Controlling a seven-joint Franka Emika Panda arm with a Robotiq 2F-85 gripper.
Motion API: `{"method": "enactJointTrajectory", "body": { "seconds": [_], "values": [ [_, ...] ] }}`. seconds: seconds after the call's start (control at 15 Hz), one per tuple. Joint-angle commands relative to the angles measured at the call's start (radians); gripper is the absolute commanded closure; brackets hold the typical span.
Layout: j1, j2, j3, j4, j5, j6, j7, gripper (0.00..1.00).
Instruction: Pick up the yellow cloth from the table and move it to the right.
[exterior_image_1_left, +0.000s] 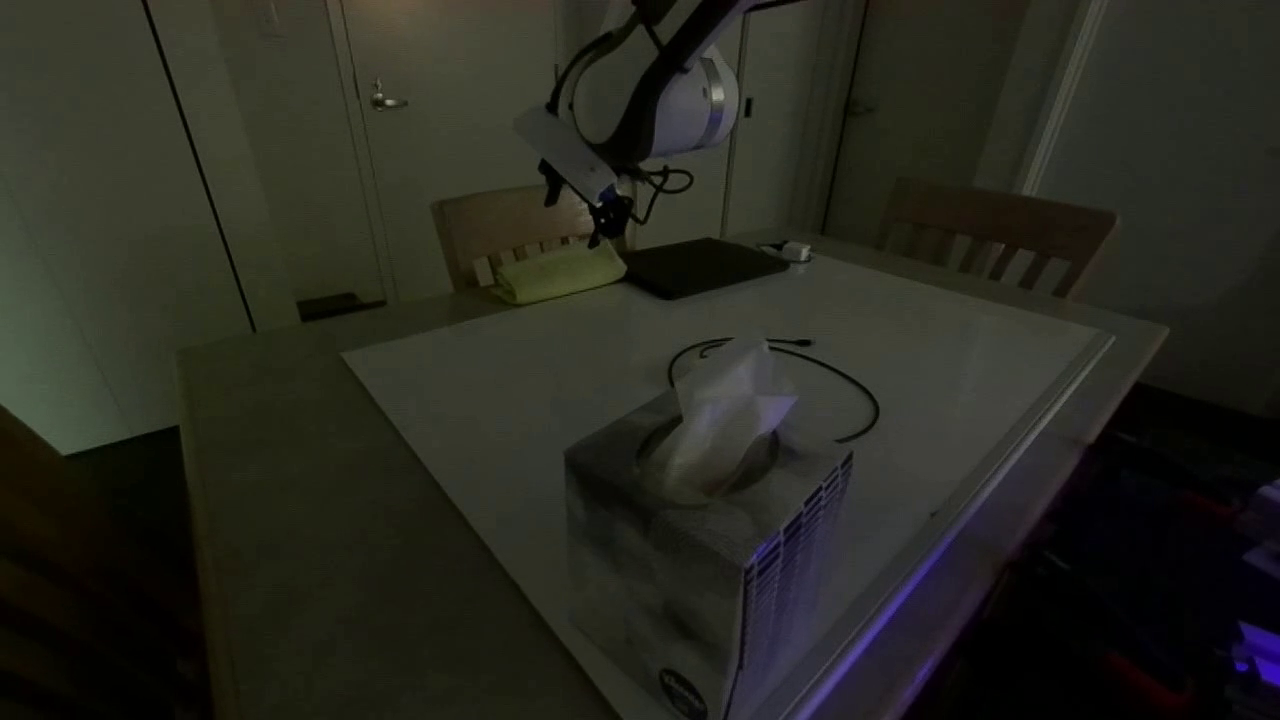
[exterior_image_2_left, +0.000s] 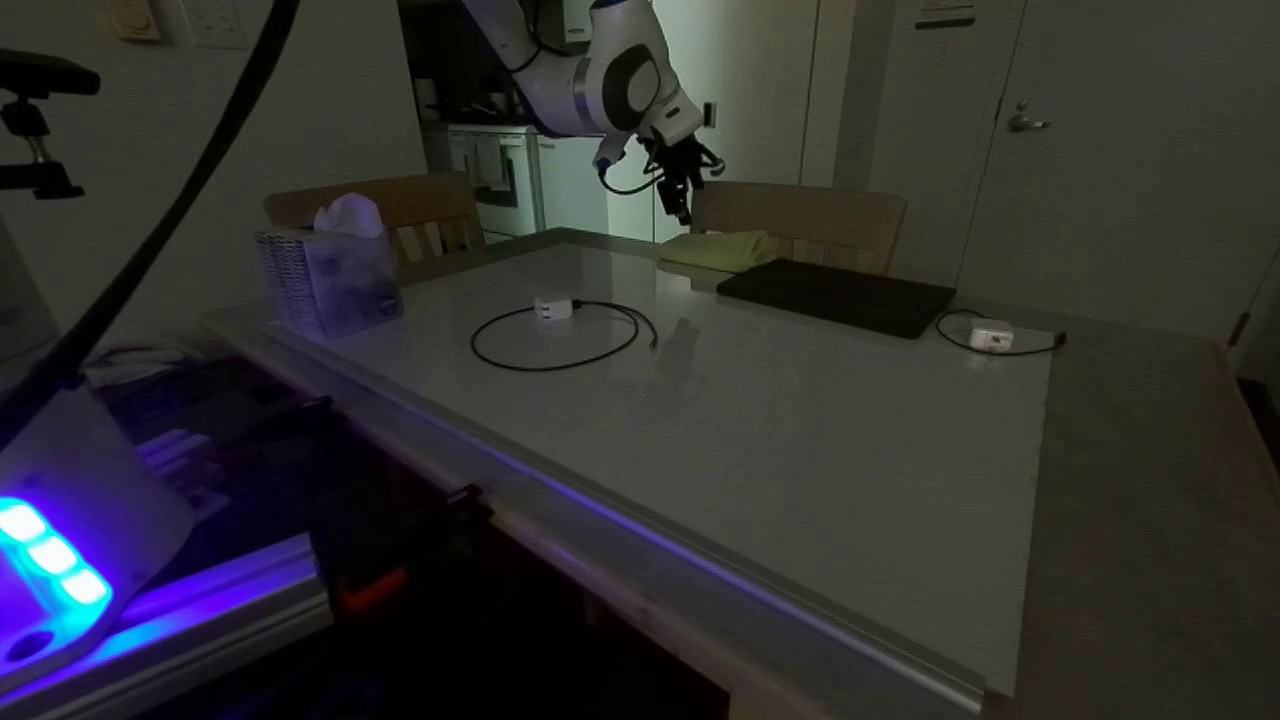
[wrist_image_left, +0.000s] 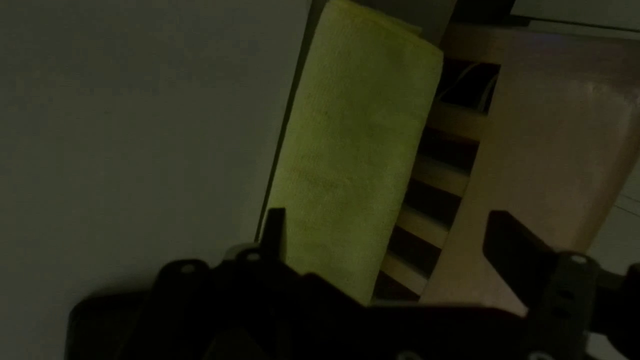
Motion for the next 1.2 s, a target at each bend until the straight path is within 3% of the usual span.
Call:
{"method": "enactJointTrajectory", "body": {
  "seconds": [0.0, 0.67, 1.13],
  "values": [
    [0.044, 0.039, -0.076, 0.029, -0.01, -0.011, 0.073, 0.0],
    [0.015, 0.136, -0.059, 0.089, 0.003, -0.031, 0.173, 0.0],
    [-0.042, 0.196, 0.012, 0.179, 0.015, 0.015, 0.181, 0.0]
  ]
}}
